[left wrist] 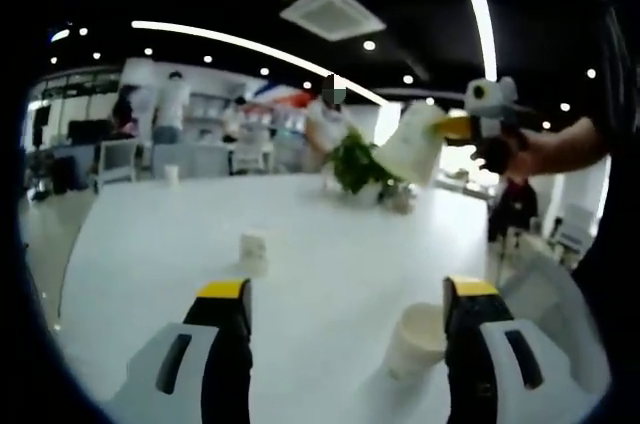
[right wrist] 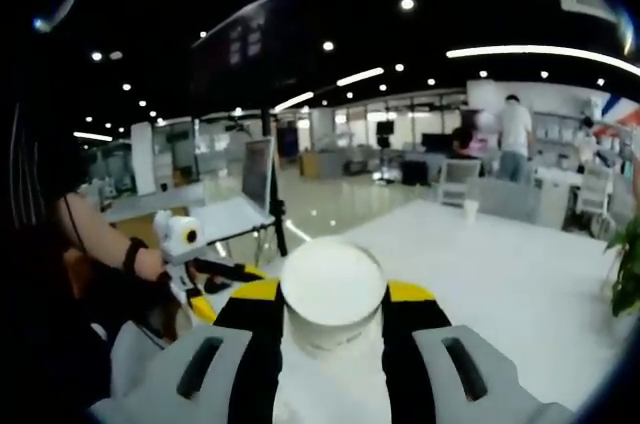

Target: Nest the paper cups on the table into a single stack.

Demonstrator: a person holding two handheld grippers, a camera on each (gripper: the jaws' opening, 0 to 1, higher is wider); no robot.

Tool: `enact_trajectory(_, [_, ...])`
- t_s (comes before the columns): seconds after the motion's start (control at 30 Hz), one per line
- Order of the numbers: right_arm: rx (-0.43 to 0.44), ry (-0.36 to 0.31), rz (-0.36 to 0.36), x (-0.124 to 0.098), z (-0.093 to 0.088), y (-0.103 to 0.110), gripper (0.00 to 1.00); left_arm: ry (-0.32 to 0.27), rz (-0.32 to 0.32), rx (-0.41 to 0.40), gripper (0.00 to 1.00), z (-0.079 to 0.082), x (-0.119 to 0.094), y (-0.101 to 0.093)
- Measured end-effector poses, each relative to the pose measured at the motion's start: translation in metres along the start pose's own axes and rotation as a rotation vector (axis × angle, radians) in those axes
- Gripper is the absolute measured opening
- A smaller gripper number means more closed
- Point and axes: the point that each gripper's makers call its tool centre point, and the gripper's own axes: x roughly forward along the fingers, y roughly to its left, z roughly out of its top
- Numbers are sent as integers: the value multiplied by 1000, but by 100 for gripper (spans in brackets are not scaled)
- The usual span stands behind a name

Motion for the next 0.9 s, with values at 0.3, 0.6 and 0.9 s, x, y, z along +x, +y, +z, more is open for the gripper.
enact_trajectory(0.3, [8, 0, 14, 4, 0, 6, 35, -29, -72, -8, 73, 12, 11, -17])
enact_trajectory(0.6, [28, -11, 37, 9, 2, 15, 35, -52, -140, 28, 68, 29, 24, -37])
enact_trajectory(0.9, [37, -11, 60, 13, 0, 24, 35, -24, -232, -78, 50, 38, 36, -58])
